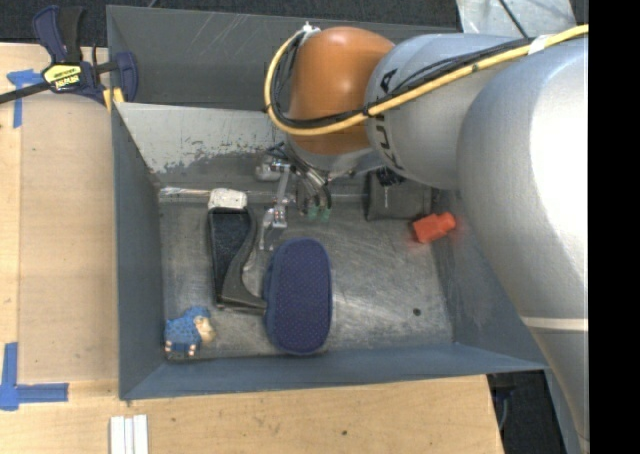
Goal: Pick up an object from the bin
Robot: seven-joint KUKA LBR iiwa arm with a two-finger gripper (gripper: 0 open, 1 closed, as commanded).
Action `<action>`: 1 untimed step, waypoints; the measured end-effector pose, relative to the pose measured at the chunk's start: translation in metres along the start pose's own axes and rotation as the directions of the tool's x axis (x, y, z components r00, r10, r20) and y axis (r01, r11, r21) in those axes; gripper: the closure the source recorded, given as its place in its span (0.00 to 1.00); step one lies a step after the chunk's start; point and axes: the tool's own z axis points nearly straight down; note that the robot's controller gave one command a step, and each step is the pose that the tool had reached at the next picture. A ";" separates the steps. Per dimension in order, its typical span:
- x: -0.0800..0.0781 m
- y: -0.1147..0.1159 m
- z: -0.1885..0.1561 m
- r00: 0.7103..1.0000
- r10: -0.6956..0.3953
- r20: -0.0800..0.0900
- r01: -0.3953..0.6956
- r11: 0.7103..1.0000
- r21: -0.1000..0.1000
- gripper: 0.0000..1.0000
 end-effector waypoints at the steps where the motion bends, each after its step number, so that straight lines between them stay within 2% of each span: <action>1: 0.026 0.028 0.022 0.949 -0.314 0.015 0.314 0.949 -0.001 0.00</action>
Offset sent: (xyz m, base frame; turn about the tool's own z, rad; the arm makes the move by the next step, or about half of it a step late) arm -0.0399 0.0405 -0.0392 -0.3635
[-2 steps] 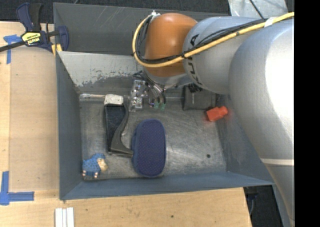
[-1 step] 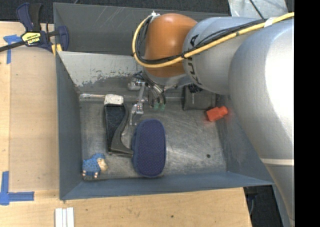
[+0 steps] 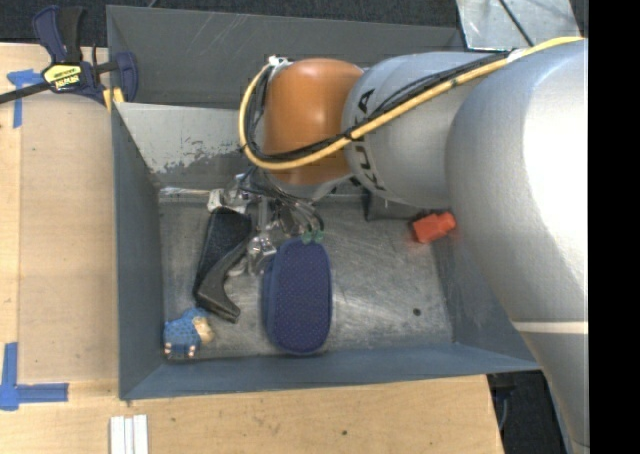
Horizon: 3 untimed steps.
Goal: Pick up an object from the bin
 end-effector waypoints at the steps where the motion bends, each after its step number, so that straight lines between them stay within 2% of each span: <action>1: -0.003 0.000 -0.003 1.000 -0.001 0.010 0.001 1.000 0.001 1.00; 2: 0.006 0.003 -0.128 1.000 0.014 -0.007 -0.014 1.000 0.001 1.00; 3: -0.011 0.016 -0.153 0.823 -0.568 -0.010 0.568 0.823 -0.007 1.00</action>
Offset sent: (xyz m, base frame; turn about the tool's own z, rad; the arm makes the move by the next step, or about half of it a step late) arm 0.0000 0.0000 0.0000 0.0000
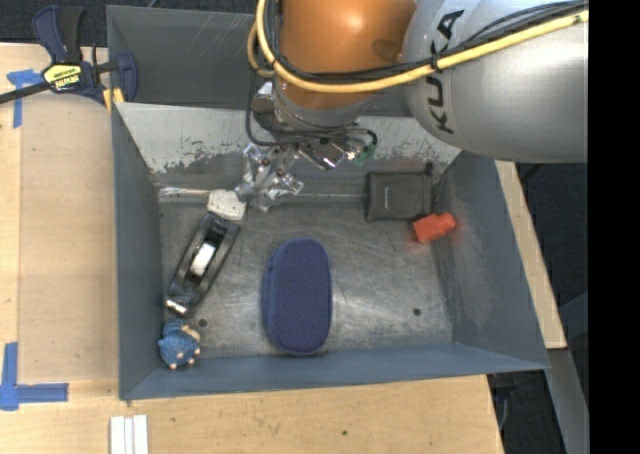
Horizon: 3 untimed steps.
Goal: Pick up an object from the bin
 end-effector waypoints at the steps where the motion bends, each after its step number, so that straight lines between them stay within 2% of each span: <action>1: 0.020 0.007 0.085 0.988 -0.153 -0.009 0.153 0.988 -0.008 1.00; 2: 0.018 0.005 0.081 0.989 -0.150 -0.004 0.150 0.989 -0.004 0.00; 3: 0.017 0.033 0.110 0.950 -0.311 0.005 0.311 0.950 0.003 0.00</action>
Offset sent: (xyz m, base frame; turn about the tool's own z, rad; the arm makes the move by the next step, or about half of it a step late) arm -0.0163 -0.0093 -0.0816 -0.1547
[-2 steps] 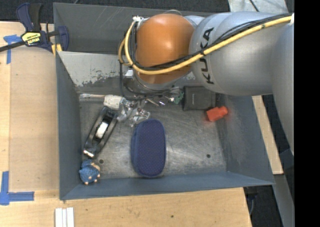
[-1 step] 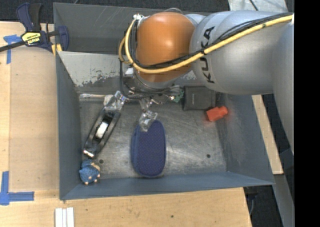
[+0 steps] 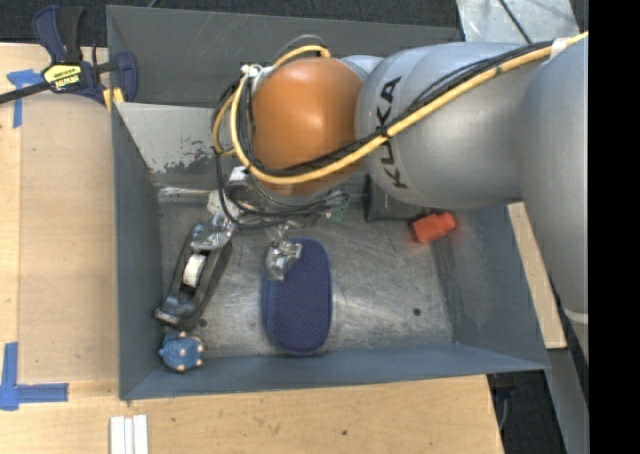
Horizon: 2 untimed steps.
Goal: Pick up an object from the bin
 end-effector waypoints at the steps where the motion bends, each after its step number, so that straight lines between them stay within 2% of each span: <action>1: 0.003 -0.004 0.006 0.980 -0.198 0.008 0.198 0.980 0.015 0.00; 2: -0.057 0.009 0.014 0.841 -0.541 0.010 0.541 0.841 0.022 0.00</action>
Offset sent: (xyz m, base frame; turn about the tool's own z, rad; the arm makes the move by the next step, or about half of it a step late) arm -0.0103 -0.0155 -0.0442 -0.4176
